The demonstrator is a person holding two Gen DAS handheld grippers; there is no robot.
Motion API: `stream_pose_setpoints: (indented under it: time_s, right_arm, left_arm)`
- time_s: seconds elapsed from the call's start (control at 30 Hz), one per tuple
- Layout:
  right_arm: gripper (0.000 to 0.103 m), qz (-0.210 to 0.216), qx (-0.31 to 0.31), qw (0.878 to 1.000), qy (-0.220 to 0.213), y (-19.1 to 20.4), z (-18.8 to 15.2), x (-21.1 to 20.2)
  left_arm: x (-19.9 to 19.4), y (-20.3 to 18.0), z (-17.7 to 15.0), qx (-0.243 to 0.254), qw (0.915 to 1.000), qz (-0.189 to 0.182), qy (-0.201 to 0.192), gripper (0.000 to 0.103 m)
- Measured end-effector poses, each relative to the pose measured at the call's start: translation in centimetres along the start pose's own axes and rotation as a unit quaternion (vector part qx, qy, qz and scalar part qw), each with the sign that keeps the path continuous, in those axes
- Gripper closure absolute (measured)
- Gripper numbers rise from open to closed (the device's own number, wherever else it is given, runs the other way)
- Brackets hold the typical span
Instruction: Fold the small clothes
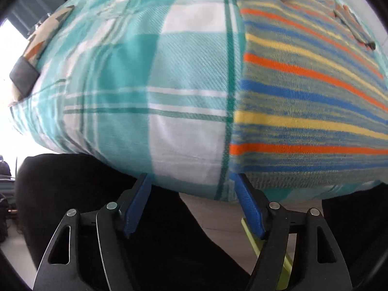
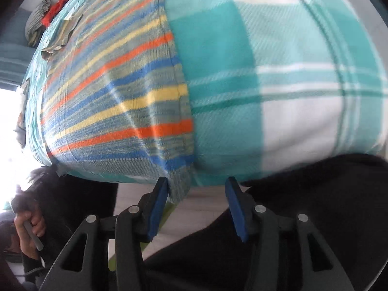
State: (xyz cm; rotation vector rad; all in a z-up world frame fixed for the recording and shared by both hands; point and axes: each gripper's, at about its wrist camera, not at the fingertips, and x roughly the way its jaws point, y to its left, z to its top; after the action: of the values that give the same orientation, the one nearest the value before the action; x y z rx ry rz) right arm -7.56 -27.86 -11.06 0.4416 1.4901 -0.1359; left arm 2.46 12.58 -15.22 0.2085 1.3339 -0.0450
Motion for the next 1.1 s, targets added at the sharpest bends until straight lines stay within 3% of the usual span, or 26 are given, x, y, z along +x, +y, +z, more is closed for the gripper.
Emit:
stream_pose_setpoints:
  time_s: [0.07, 0.13, 0.17, 0.23, 0.33, 0.4, 0.43, 0.5, 0.53, 0.6, 0.63, 0.7, 0.77, 0.87, 0.9, 1.0, 1.1]
  right_arm:
    - [0.054, -0.078, -0.05, 0.994, -0.063, 0.7, 1.9, -4.6]
    - [0.051, -0.148, -0.119, 0.972, -0.139, 3.1, 5.1, -8.8]
    - [0.044, -0.161, -0.154, 0.96, -0.172, 4.7, 6.9, -10.4]
    - [0.039, -0.138, -0.22, 0.941, -0.217, 7.2, 11.1, -11.9]
    - [0.039, -0.088, -0.311, 0.916, -0.238, 12.3, 17.3, -9.6]
    - [0.039, -0.081, -0.337, 0.908, -0.234, 14.6, 21.2, -5.5]
    - [0.04, -0.084, -0.336, 0.911, -0.224, 15.0, 22.8, -3.3]
    - [0.04, -0.084, -0.309, 0.927, -0.197, 15.0, 26.3, 1.1]
    - [0.047, -0.079, -0.29, 0.936, -0.182, 14.5, 27.4, 2.8]
    - [0.09, -0.052, -0.241, 0.951, -0.187, 10.7, 27.0, 3.3]
    - [0.1, -0.035, -0.207, 0.958, -0.198, 9.4, 27.3, 2.2]
    - [0.1, 0.012, -0.133, 0.963, -0.236, 5.2, 27.0, -1.4]
    - [0.1, 0.052, -0.051, 0.96, -0.272, -0.6, 25.7, -5.6]
    - [0.1, 0.095, 0.099, 0.942, -0.305, -10.5, 23.1, -10.0]
    - [0.1, 0.103, 0.137, 0.936, -0.306, -13.3, 22.2, -10.7]
    - [0.1, 0.102, 0.196, 0.934, -0.282, -18.7, 20.6, -9.9]
    - [0.099, 0.162, 0.232, 0.923, -0.261, -21.1, 19.7, -7.0]
  left_arm:
    - [-2.1, 1.9, 1.0, -0.023, 0.9992, 0.008, -0.033, 0.02]
    - [-3.7, 3.1, 2.3, -0.047, 0.9969, 0.012, -0.061, 0.017]
    - [-4.0, 2.7, 3.7, -0.058, 0.9957, 0.009, -0.072, 0.017]
    - [-4.6, 2.6, 5.1, -0.078, 0.9929, -0.002, -0.09, 0.017]
    - [-5.0, 1.5, 6.1, -0.09, 0.9912, -0.016, -0.095, 0.017]
    - [-5.2, -1.3, 5.7, -0.089, 0.991, -0.021, -0.098, 0.017]
    - [-5.3, -1.2, 5.7, -0.085, 0.9912, -0.021, -0.099, 0.017]
    - [-5.6, -1.5, 5.3, -0.076, 0.9925, -0.012, -0.095, 0.016]
    - [-5.2, -1.3, 5.1, -0.071, 0.9935, -0.004, -0.089, 0.016]
    - [-4.7, -0.8, 4.5, -0.067, 0.995, 0.013, -0.073, 0.016]
    - [-4.4, -0.5, 4.2, -0.069, 0.9952, 0.017, -0.067, 0.016]
    - [-3.9, 0.2, 3.7, -0.073, 0.9954, 0.021, -0.058, 0.016]
    - [-3.3, 0.4, 3.6, -0.074, 0.9956, 0.025, -0.052, 0.016]
    - [-2.7, -0.1, 4.1, -0.074, 0.9962, 0.017, -0.041, 0.017]
    - [-2.6, -0.6, 4.3, -0.075, 0.9964, 0.008, -0.039, 0.017]
    - [-3.1, -2.6, 5.1, -0.07, 0.9965, -0.018, -0.042, 0.017]
    - [-4.2, -4.9, 5.7, -0.05, 0.997, -0.03, -0.051, 0.017]
